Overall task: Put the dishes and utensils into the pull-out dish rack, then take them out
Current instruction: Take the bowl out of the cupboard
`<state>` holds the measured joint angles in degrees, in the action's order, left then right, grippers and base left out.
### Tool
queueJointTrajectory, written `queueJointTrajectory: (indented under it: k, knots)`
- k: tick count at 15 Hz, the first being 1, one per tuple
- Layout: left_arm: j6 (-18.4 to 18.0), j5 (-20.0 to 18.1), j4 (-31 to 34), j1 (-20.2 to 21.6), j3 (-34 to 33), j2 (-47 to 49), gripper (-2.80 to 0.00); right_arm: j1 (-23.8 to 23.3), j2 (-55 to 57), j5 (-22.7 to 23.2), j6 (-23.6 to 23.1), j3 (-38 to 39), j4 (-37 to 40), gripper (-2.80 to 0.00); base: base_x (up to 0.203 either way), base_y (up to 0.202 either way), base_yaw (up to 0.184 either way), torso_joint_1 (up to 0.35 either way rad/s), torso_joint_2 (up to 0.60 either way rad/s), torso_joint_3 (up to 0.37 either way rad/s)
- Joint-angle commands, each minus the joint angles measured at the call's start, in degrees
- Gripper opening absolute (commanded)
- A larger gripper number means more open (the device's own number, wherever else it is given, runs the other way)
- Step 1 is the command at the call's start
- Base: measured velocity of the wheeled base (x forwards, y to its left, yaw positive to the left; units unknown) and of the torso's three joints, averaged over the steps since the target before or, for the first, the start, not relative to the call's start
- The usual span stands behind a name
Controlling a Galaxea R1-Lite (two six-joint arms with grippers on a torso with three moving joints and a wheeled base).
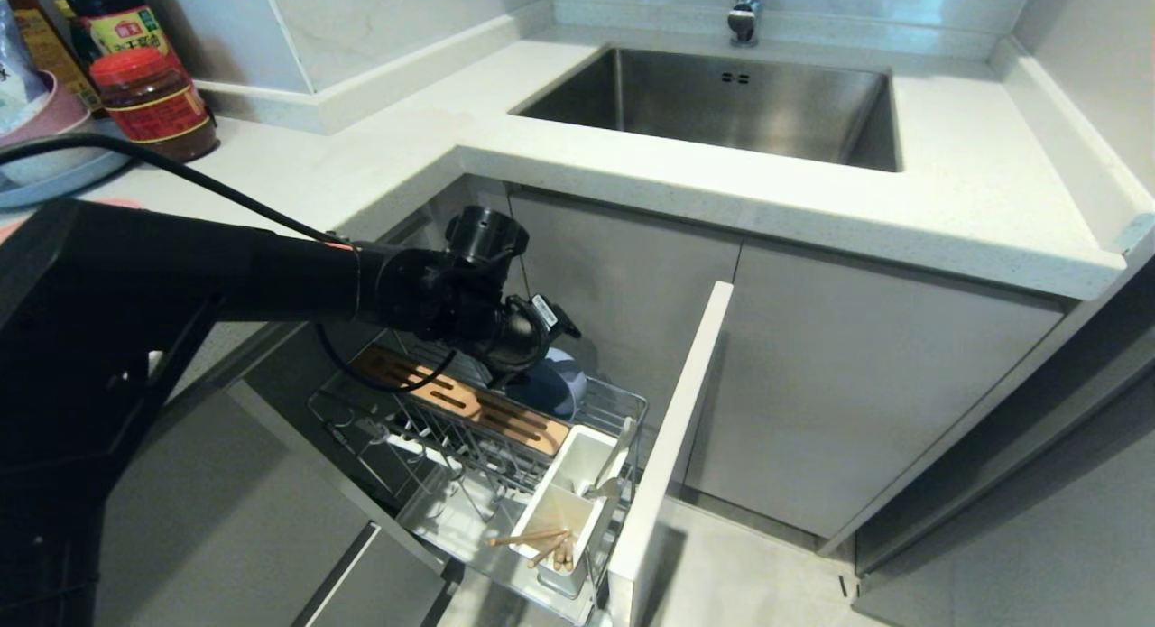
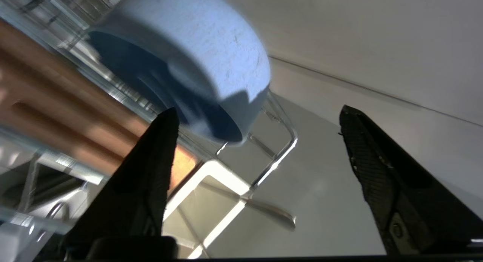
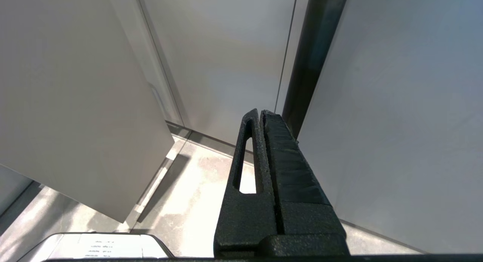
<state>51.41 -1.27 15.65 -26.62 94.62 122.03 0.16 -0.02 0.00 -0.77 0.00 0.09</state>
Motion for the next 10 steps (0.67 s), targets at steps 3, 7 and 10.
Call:
queueJointTrajectory:
  k: [3, 7, 10]
  knots:
    - [0.13, 0.22, -1.66, -0.36, 0.5, 3.19, 0.0, 0.02, 0.02, 0.0, -0.02, 0.0, 0.0, -2.8, 0.0, 0.0, 0.0, 0.0, 0.0, 0.0]
    - [-0.18, 1.18, -2.2, -0.36, 2.26, 4.98, 0.0, 0.02, 0.02, 0.0, -0.02, 0.0, 0.0, -2.8, 0.0, 0.0, 0.0, 0.0, 0.0, 0.0]
    - [-0.26, 1.97, -2.2, -0.36, 3.24, 6.25, 0.0, 0.02, 0.02, 0.0, -0.02, 0.0, 0.0, -2.8, 0.0, 0.0, 0.0, 0.0, 0.0, 0.0]
